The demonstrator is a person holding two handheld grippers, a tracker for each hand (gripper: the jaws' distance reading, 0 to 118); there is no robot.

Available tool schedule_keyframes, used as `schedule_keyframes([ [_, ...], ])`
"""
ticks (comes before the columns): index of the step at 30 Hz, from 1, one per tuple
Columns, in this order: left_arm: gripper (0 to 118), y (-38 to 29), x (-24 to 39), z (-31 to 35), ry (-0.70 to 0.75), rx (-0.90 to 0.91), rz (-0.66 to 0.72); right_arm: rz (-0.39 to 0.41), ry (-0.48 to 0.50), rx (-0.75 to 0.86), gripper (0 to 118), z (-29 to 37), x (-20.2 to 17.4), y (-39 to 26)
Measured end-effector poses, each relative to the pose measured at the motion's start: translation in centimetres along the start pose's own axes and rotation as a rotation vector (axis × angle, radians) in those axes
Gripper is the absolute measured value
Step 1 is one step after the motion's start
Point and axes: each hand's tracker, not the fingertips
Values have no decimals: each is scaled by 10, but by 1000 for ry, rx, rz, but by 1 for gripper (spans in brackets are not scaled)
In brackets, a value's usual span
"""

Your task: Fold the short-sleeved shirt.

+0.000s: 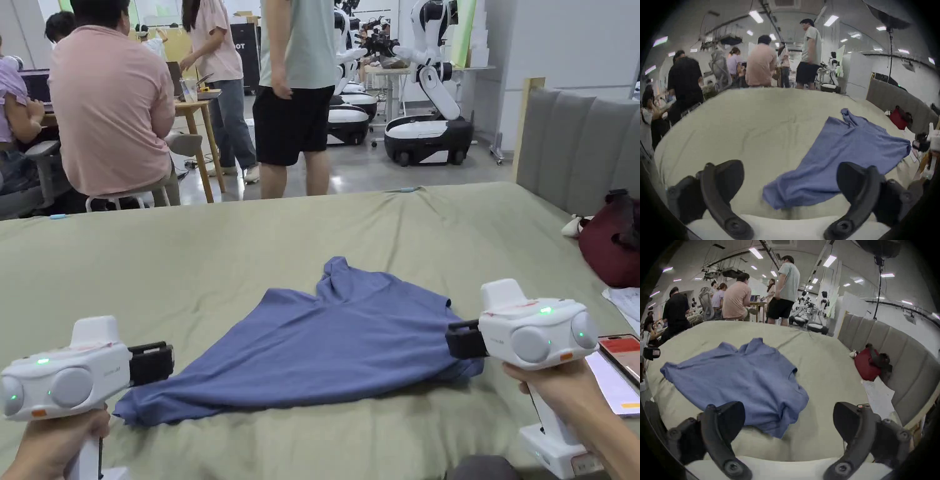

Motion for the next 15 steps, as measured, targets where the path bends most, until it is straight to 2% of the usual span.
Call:
schedule_keyframes([
  [2,111,4,7,5,1,4,-18,-7,-1,-3,108,7,-4,9],
  [3,106,6,10,8,10,7,-21,-7,-1,-3,101,6,-7,9],
  [4,84,8,12,11,11,19,-19,-3,-7,2,77,9,-10,11],
  [5,52,7,14,13,11,34,-17,8,-23,6,44,11,-13,14],
  [6,14,7,15,12,17,36,-17,19,-35,5,9,12,-15,16],
  [7,0,9,15,13,34,27,-9,27,-43,1,0,13,-19,14],
  [11,0,11,5,9,-20,-15,57,17,6,-1,0,15,-19,9],
  [12,9,9,4,8,-11,-11,50,19,5,1,0,16,-20,7],
  [14,82,5,1,0,5,-25,24,24,3,0,0,17,-21,5],
  [15,115,1,-2,-6,19,-55,4,20,7,-3,0,15,-20,3],
])
